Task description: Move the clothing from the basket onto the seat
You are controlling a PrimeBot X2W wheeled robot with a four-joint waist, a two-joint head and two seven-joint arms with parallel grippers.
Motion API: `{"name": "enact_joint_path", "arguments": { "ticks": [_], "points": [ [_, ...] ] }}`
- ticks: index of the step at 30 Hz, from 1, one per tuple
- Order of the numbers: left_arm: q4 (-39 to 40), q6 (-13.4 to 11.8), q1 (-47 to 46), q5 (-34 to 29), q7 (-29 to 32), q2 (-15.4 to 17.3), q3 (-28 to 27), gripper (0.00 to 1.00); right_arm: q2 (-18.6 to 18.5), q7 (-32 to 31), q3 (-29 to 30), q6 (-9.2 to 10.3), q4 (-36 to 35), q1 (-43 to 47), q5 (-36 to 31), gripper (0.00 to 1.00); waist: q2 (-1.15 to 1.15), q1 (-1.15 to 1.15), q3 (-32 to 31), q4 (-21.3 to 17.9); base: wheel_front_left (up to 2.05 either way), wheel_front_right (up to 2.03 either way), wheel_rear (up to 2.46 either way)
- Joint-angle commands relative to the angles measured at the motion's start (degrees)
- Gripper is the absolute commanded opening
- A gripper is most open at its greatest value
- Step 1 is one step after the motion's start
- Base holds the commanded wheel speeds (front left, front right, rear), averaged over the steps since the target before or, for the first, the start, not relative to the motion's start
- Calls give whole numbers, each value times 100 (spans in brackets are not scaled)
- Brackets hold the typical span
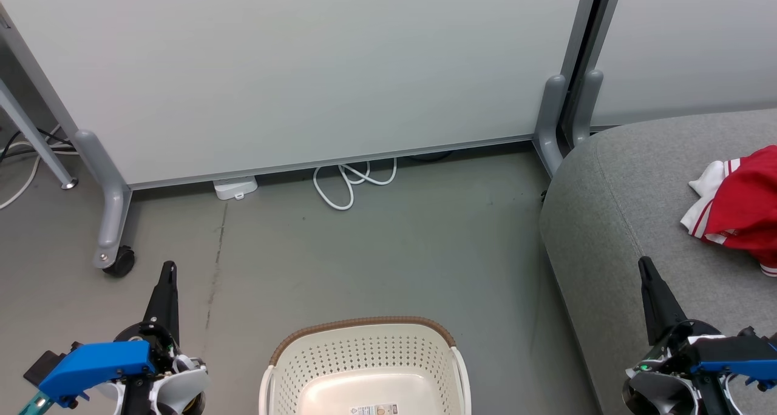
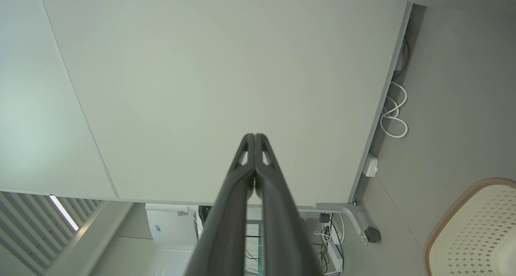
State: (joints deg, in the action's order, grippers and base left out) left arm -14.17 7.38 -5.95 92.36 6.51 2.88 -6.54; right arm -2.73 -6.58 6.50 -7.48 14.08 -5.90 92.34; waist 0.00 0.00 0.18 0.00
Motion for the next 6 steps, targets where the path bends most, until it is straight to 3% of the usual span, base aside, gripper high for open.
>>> {"name": "enact_joint_path", "arguments": {
  "ticks": [1, 6],
  "points": [
    [25, 24, -55, 12, 24, -1, -11, 0, -27, -13, 8, -2, -13, -63, 15, 0, 0, 0, 0, 0, 0, 0, 0],
    [25, 24, -55, 12, 24, -1, -11, 0, -27, -13, 7, -2, -13, -63, 15, 0, 0, 0, 0, 0, 0, 0, 0]
  ]
}}
